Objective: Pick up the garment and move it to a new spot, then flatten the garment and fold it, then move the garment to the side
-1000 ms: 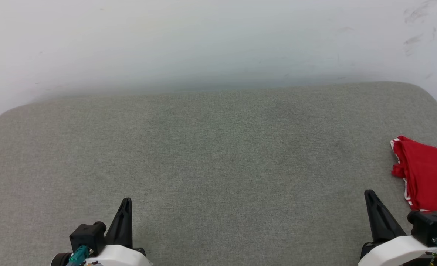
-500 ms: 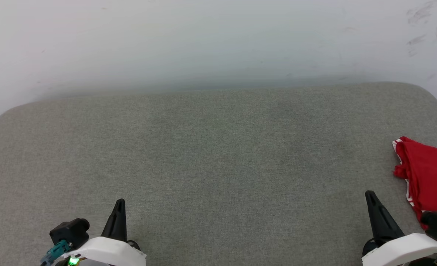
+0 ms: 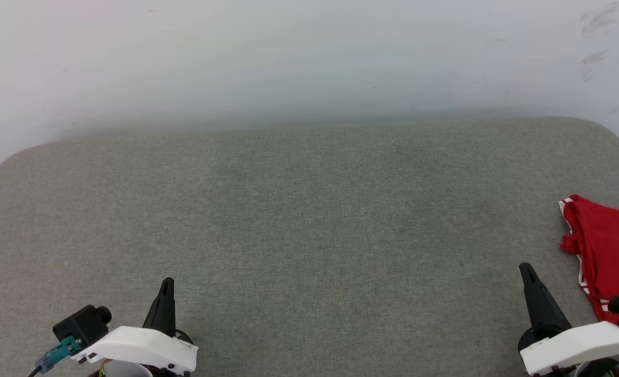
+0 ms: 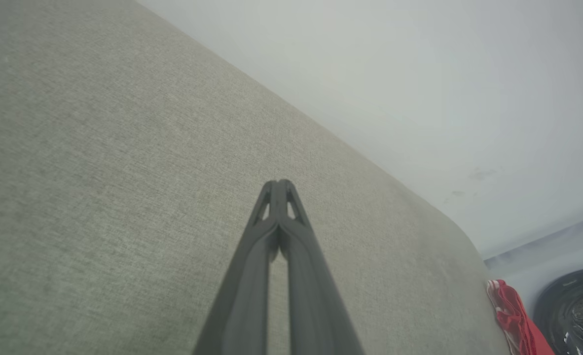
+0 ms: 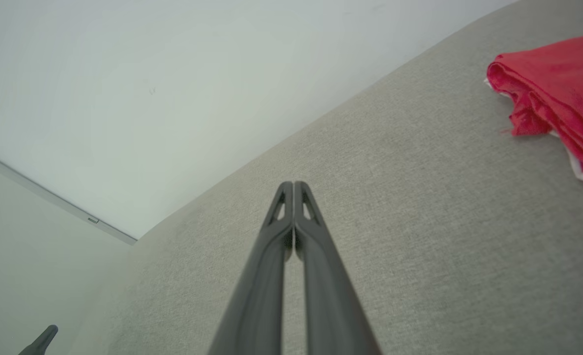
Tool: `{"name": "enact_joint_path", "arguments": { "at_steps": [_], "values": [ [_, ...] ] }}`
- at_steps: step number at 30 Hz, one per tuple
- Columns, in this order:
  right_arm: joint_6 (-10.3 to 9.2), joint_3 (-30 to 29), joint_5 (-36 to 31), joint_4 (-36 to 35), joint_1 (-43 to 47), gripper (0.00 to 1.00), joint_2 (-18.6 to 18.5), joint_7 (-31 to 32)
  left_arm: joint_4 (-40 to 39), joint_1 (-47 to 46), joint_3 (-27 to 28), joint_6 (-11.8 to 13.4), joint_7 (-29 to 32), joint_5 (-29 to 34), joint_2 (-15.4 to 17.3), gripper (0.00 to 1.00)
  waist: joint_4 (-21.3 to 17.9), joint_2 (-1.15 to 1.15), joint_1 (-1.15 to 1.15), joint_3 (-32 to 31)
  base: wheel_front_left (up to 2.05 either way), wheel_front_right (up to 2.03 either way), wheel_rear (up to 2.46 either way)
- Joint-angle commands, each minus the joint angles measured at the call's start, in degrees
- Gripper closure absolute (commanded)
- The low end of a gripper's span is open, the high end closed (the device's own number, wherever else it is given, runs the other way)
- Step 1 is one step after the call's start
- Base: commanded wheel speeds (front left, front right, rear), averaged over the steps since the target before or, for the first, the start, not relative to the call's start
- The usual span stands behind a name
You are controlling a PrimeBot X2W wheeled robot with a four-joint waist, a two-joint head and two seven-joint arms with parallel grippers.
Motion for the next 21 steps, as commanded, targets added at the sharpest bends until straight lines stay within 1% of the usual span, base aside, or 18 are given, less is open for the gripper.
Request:
{"name": "enact_joint_path", "arguments": {
  "at_steps": [1, 21],
  "values": [
    [0.0, -0.2, 1.8, -0.4, -1.8, 1.0, 0.1, 0.0, -0.5, -1.6, 0.7, -0.5, 0.3, -1.3, -0.1, 1.0, 0.0, 0.0, 0.0, 0.0, 0.0, 0.0, 0.0],
    [-0.01, -0.9, 17.0, 2.4, -4.0, 1.0, 0.2, 1.3, 0.2, -2.7, 4.9, -3.5, 4.1, -13.6, -2.3, 1.0, 0.6, 0.0, 0.0, 0.1, 0.0, 0.0, 0.0]
  ]
}}
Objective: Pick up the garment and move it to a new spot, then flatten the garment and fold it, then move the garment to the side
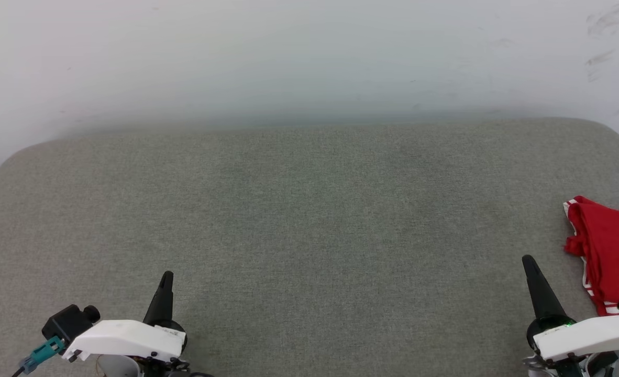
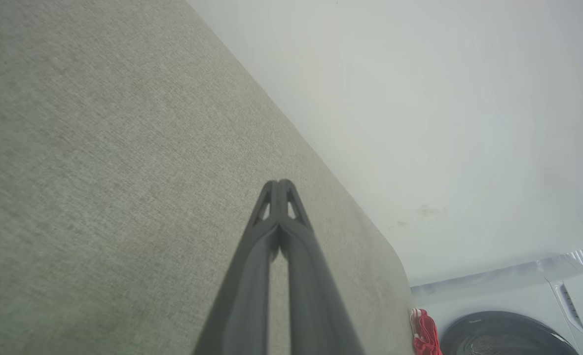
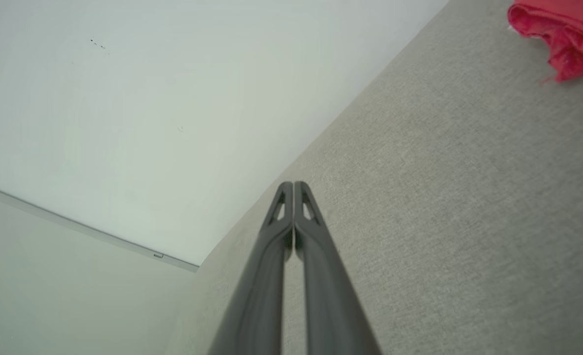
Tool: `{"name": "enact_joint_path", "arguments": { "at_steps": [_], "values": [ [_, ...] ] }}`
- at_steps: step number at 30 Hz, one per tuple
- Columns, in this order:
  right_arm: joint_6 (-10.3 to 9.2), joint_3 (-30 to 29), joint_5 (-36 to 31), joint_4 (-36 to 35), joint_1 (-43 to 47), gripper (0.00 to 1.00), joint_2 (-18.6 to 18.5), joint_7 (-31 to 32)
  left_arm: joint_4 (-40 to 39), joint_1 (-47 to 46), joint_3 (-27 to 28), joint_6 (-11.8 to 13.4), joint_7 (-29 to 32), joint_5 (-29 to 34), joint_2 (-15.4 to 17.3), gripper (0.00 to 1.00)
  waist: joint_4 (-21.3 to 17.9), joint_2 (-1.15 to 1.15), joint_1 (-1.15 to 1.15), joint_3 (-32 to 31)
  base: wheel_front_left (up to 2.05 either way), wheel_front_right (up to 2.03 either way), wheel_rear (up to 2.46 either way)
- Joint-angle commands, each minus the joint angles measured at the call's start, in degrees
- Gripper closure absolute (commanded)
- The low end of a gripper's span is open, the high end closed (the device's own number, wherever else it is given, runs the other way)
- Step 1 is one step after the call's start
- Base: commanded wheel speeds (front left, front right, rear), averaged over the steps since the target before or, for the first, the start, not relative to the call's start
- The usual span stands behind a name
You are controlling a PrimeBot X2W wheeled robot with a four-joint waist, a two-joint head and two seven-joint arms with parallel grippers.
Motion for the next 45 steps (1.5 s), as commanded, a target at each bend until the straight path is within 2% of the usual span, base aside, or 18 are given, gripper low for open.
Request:
{"name": "enact_joint_path", "arguments": {
  "at_steps": [1, 45],
  "values": [
    [-0.01, -0.2, 1.7, -0.2, -1.8, 1.0, 0.1, 0.2, -0.4, -1.5, 0.8, -0.6, 0.3, -1.3, 0.0, 1.0, 0.0, 0.0, 0.0, 0.0, 0.0, 0.0, 0.0],
    [-0.03, -1.4, 26.2, 4.3, -5.0, 1.0, 0.4, 2.3, 1.0, -3.2, 7.7, -5.5, 6.7, -20.9, -3.8, 1.0, 1.2, 0.0, 0.0, 0.2, 0.0, 0.0, 0.0]
  ]
}}
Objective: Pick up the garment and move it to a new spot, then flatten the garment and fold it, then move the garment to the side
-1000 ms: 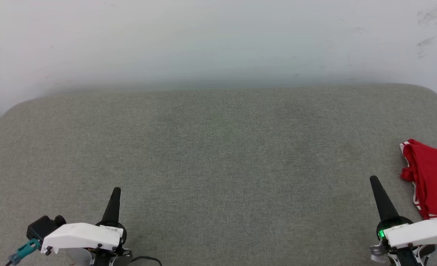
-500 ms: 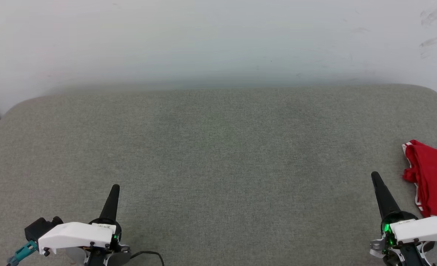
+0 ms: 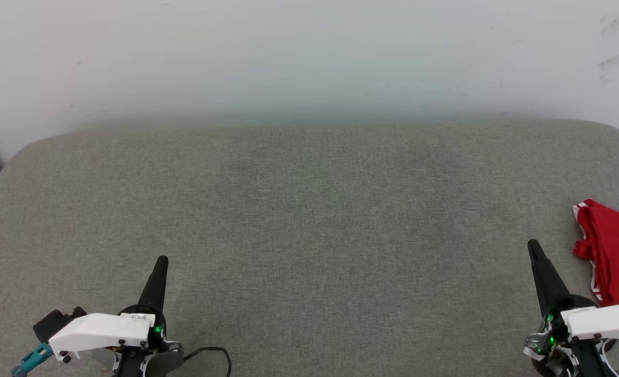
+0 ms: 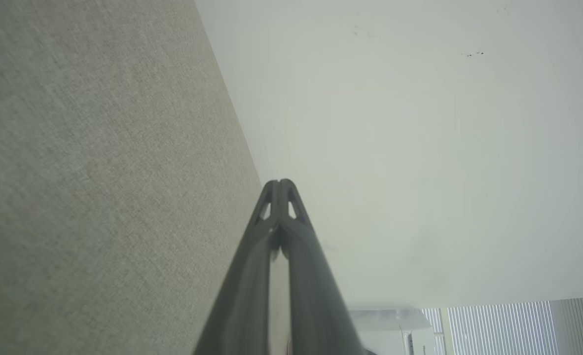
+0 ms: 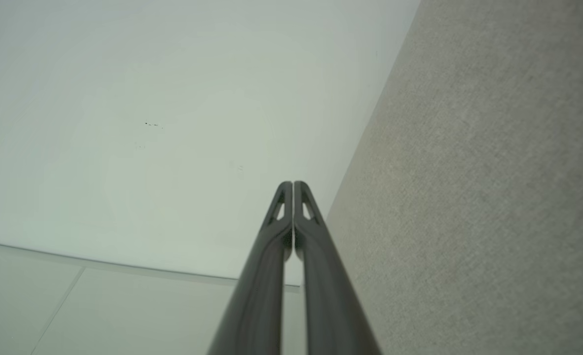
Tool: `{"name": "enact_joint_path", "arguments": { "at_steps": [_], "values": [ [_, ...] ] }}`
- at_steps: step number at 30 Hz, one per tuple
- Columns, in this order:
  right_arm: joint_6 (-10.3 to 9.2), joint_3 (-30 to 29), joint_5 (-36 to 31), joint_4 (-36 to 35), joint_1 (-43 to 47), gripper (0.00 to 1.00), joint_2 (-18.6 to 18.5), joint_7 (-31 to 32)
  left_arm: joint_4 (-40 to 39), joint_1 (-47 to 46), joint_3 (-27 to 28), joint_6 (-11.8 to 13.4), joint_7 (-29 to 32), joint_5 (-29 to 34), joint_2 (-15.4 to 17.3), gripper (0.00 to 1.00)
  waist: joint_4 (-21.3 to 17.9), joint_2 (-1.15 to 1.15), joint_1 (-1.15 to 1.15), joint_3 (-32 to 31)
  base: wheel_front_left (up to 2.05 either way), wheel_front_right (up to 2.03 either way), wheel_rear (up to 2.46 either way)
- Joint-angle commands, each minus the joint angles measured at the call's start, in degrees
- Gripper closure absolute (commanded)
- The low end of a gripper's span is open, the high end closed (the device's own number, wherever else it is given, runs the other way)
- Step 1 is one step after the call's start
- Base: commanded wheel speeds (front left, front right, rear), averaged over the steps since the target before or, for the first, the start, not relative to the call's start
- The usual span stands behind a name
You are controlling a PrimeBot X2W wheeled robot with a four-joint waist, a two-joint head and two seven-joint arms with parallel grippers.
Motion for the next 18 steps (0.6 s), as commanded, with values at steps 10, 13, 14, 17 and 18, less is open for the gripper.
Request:
{"name": "enact_joint_path", "arguments": {
  "at_steps": [10, 13, 14, 17, 18],
  "values": [
    [-0.03, -0.3, 5.0, 0.8, -1.6, 1.0, 0.3, 0.6, 0.2, -1.3, 1.6, -1.2, 1.3, -3.9, -0.8, 1.0, 0.3, 0.0, 0.0, 0.0, 0.0, 0.0, 0.0],
    [-0.03, -0.4, 6.2, 1.0, -1.9, 1.0, 0.3, 0.6, 0.3, -1.3, 2.0, -1.5, 1.7, -5.0, -1.0, 1.0, 0.3, 0.0, 0.0, 0.1, 0.0, 0.0, 0.0],
    [-0.03, -0.4, 6.7, 1.1, -1.9, 1.0, 0.3, 0.7, 0.3, -1.4, 2.1, -1.6, 1.8, -5.3, -1.1, 1.0, 0.4, 0.0, 0.0, 0.1, 0.0, 0.0, 0.0],
    [-0.03, -0.5, 7.9, 1.3, -2.1, 1.0, 0.3, 0.8, 0.4, -1.5, 2.5, -1.8, 2.1, -6.3, -1.2, 1.0, 0.5, 0.0, 0.0, 0.1, 0.0, 0.0, 0.0],
    [-0.03, -0.5, 8.3, 1.4, -2.2, 1.0, 0.3, 0.9, 0.4, -1.5, 2.6, -1.9, 2.3, -6.6, -1.2, 1.0, 0.5, 0.0, 0.0, 0.1, 0.0, 0.0, 0.0]
  ]
}}
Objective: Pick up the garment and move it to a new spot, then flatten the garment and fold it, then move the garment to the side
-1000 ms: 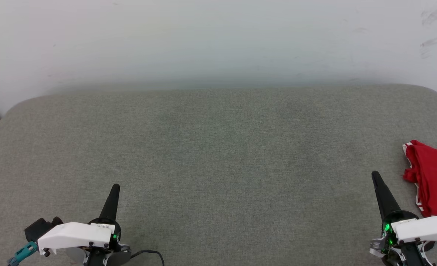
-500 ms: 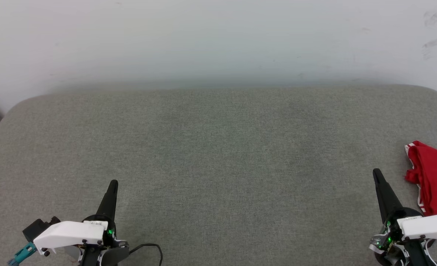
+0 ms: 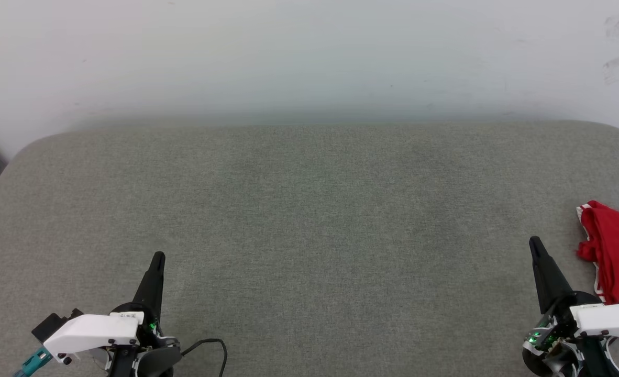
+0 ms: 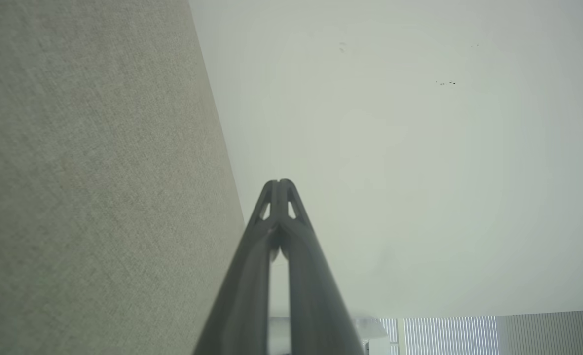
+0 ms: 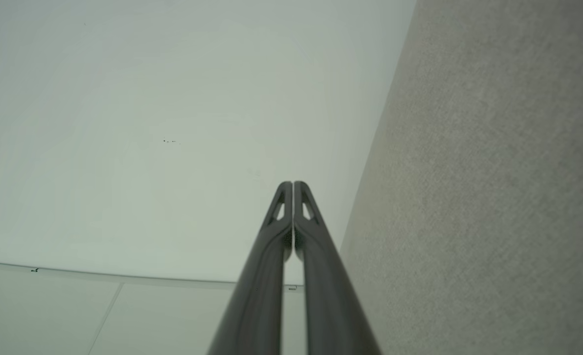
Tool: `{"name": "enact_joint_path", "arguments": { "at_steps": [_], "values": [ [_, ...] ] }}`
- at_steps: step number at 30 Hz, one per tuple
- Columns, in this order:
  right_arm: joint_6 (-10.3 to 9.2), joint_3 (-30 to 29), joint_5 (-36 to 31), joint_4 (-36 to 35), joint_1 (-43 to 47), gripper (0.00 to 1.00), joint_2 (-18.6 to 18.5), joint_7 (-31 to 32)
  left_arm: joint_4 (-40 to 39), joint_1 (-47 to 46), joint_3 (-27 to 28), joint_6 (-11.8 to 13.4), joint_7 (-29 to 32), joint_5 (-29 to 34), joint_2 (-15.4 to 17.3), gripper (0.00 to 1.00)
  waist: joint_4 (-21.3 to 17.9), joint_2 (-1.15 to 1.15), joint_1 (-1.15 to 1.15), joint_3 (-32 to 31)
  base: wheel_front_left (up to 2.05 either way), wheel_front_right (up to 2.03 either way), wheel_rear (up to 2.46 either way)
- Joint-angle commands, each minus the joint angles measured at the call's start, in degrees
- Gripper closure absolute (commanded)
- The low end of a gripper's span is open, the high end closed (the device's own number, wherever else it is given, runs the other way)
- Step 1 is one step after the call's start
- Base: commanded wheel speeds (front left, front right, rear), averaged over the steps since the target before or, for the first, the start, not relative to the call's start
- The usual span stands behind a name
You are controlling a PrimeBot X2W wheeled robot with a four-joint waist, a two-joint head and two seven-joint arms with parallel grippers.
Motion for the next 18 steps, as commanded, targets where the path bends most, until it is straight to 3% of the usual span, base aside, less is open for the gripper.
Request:
{"name": "enact_joint_path", "arguments": {
  "at_steps": [1, 18],
  "values": [
    [-0.03, -0.1, 1.0, 0.2, -1.1, 1.0, 0.2, 0.2, 0.0, -1.0, 0.4, -0.5, 0.4, -0.7, -0.1, 1.0, 0.0, 0.0, 0.0, 0.0, 0.0, 0.0, 0.0],
    [-0.04, -0.3, 4.5, 0.8, -1.5, 1.0, 0.3, 0.5, 0.3, -1.1, 1.5, -1.1, 1.3, -3.5, -0.7, 1.0, 0.3, 0.0, 0.0, 0.1, 0.0, 0.0, 0.0]
  ]
}}
